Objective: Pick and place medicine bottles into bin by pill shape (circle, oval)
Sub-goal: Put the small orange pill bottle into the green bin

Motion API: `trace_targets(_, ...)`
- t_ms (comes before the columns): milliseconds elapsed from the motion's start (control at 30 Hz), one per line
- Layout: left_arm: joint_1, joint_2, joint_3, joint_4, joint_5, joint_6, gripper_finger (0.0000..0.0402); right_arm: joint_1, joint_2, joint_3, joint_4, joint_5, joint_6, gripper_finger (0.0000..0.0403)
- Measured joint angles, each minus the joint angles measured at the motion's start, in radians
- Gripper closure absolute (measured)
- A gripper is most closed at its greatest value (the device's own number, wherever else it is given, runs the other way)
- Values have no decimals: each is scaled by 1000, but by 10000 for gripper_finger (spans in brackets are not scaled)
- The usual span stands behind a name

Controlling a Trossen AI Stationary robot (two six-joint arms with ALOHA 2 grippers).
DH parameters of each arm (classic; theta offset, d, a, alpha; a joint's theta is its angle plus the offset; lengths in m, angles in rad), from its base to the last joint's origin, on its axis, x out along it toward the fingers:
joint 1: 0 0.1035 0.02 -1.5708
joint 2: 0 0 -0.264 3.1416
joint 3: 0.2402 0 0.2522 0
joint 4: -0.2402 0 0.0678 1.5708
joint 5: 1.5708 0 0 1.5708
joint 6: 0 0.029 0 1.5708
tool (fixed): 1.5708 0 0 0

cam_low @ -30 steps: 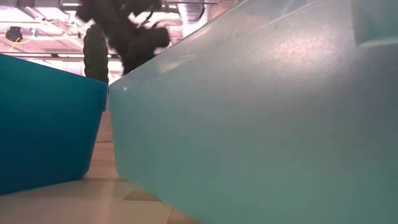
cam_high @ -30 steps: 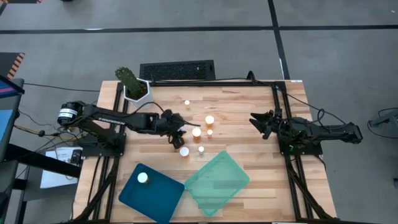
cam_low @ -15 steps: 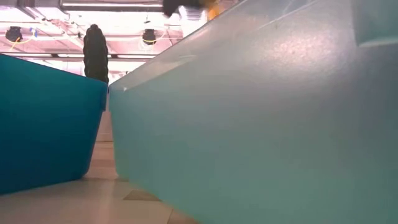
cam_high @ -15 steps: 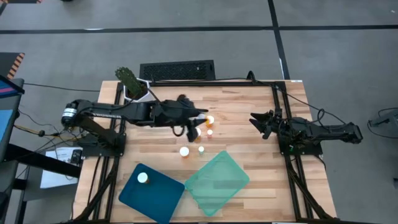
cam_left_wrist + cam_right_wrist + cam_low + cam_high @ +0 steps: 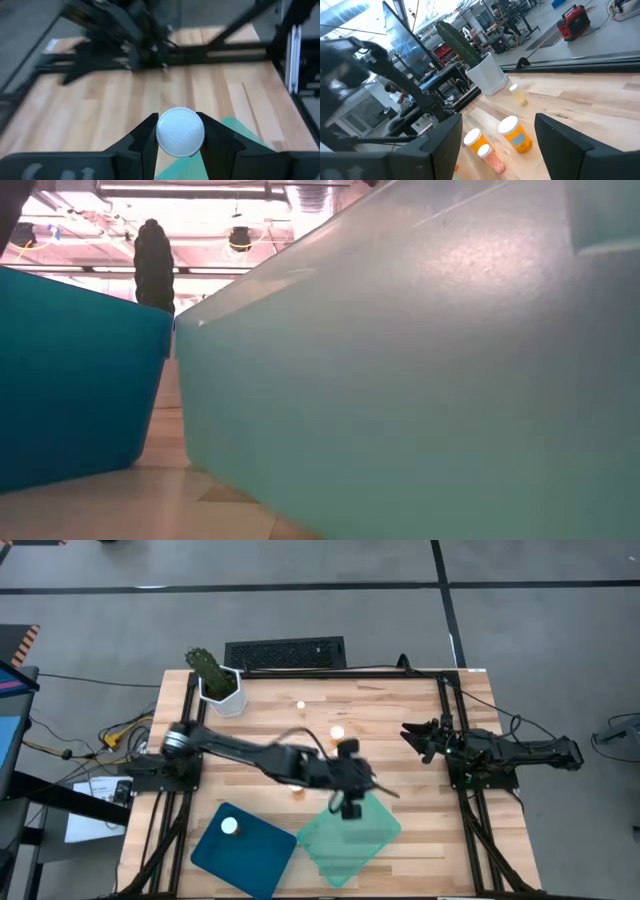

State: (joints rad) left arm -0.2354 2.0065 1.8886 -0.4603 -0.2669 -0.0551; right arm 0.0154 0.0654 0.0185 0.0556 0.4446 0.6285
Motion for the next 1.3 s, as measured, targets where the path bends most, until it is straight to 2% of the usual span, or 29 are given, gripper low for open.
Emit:
trace_targets(167,-36,139,54,-11,7,-56,287,0,0,1,-12,0,0,143)
trace_targets(433,-69,264,54,-5,5,-232,287,21,0,1,-15,-2,1,143)
trace_targets(567,-79,322,56,41,-3,-238,287,24,0,1,-16,-2,-4,143)
trace_targets(700,-79,380,54,30,48,-261,287,24,0,1,-16,-2,-4,143)
trace_targets(967,-81,380,54,12,-33,-225,288,24,0,0,-18,-19,-5,143)
trace_targets(1200,-77,379,64,7,-22,-199,288,24,0,-1,-18,-25,-7,143)
trace_targets(1300,-72,382,64,-1,38,-186,288,24,0,-1,-18,-25,-7,143)
